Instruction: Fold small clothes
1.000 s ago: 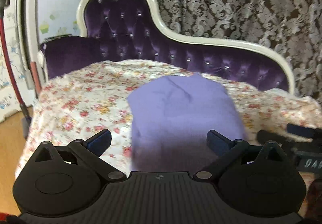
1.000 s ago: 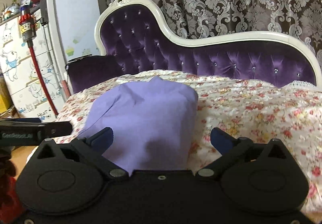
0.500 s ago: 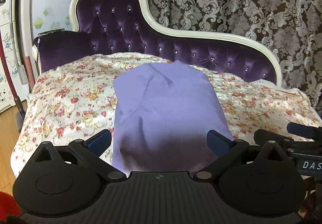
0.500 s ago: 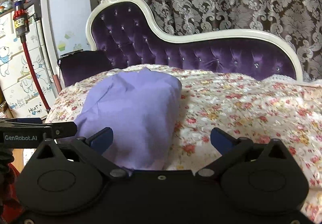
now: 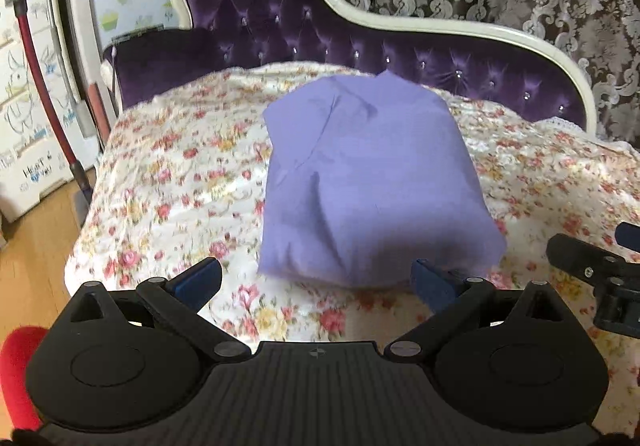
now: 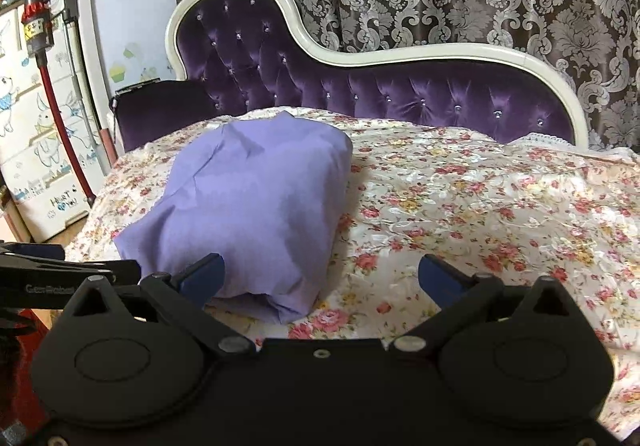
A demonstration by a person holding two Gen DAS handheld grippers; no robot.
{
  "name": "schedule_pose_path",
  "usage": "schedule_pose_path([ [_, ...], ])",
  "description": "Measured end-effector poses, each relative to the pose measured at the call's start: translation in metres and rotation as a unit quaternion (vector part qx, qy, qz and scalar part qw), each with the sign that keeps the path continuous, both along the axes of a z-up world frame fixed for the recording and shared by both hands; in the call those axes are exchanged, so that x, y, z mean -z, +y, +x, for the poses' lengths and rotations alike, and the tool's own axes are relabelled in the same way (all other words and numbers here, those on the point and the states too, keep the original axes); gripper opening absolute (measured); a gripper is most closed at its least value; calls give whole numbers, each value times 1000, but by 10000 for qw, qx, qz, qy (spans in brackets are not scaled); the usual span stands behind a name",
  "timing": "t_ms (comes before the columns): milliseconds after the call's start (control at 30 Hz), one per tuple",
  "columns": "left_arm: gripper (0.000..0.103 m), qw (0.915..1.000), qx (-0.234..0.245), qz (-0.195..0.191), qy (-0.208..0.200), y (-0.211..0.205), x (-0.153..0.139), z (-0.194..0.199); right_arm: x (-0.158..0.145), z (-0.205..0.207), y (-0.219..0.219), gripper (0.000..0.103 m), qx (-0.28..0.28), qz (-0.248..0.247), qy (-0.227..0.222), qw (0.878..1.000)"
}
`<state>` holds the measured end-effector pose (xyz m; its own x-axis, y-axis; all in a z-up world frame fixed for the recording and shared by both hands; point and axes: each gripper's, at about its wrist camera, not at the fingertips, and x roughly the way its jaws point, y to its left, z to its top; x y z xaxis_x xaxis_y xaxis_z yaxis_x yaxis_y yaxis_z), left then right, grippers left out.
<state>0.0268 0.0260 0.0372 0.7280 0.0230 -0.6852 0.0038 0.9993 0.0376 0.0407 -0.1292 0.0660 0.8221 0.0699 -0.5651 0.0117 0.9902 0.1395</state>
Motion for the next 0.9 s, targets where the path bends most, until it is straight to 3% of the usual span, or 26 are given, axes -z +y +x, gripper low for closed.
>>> schedule_pose_path([
  [100,102,10000,-4,-47,-5,2,-1,-4,-2,-2,1,103,59,-195,15,9998],
  [300,102,9996,-134,227,-106,3,-3,-10,-4,-5,4,103,22,-332,-4,9994],
  [900,102,9997,-244,31,36,13,2,-10,-2,-5,0,103,57,-271,28,9996],
])
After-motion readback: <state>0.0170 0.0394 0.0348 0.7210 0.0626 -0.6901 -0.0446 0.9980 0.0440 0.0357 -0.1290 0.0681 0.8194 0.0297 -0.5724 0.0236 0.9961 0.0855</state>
